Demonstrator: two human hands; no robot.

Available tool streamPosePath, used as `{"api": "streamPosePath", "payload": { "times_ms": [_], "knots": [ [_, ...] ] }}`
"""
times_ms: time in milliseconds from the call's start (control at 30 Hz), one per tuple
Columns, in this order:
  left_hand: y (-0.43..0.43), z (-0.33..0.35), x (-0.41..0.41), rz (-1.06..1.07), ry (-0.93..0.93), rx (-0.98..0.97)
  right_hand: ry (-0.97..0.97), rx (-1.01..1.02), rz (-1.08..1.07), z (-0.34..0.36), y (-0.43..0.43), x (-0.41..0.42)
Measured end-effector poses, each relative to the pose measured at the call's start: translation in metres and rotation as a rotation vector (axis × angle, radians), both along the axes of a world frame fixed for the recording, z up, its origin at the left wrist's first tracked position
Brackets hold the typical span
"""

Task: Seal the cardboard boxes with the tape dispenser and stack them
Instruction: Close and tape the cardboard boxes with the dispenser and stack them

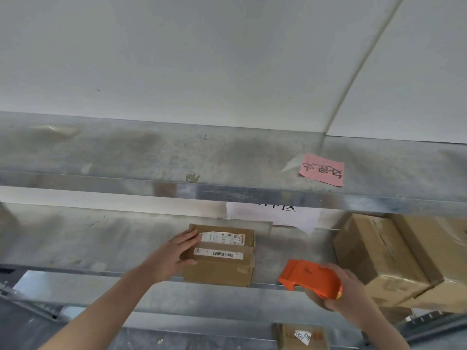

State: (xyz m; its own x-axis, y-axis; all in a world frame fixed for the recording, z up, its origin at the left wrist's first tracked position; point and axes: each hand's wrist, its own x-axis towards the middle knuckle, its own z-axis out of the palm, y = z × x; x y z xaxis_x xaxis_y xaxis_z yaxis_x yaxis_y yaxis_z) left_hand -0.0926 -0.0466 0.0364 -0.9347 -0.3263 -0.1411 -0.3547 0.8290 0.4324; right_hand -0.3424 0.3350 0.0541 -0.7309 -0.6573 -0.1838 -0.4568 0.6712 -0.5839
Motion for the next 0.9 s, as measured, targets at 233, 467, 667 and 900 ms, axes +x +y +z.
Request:
{"api": "streamPosePath", "payload": {
  "times_ms": [233, 467, 667, 900],
  "knots": [
    [-0.004, 0.001, -0.005, 0.017, 0.031, 0.092, 0.118, -0.095, 0.056, 0.063, -0.009, -0.009],
    [0.021, 0.024, -0.024, 0.074, 0.066, 0.133, 0.178, -0.342, 0.295, 0.108, -0.094, 0.032],
    [0.039, 0.064, -0.013, 0.48, 0.514, 0.591, 0.197, -0.412, 0.388, 0.11, -0.149, 0.053],
    [0.033, 0.051, 0.012, 0.575, 0.497, 1.148, 0.142, -0.482, 0.473, 0.1, -0.18, 0.084]
  ]
}}
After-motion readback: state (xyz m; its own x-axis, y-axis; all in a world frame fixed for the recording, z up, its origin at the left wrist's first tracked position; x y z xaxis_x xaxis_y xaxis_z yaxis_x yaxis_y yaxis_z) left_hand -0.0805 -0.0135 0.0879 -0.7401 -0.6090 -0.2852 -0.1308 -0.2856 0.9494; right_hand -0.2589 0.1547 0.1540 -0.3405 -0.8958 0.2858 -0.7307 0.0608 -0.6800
